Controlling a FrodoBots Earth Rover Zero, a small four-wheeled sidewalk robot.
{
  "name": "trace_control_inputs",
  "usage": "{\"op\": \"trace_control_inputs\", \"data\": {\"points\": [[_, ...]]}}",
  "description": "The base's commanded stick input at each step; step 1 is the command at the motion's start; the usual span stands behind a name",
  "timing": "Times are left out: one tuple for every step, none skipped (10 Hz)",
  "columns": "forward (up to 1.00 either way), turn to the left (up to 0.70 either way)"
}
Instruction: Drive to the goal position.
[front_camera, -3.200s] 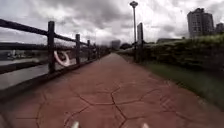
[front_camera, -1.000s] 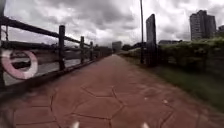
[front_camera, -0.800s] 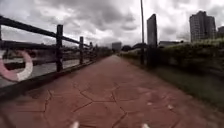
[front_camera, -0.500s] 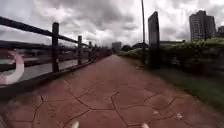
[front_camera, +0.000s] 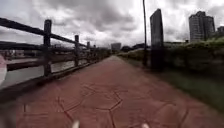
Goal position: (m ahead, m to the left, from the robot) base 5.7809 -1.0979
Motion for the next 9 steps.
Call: {"op": "trace_control_inputs", "data": {"points": [[0.7, 0.0], [0.7, 0.0], [0.7, 0.0], [0.7, 0.0], [0.7, 0.0], [0.7, 0.0], [0.7, 0.0], [0.7, 0.0], [0.7, 0.0]]}}
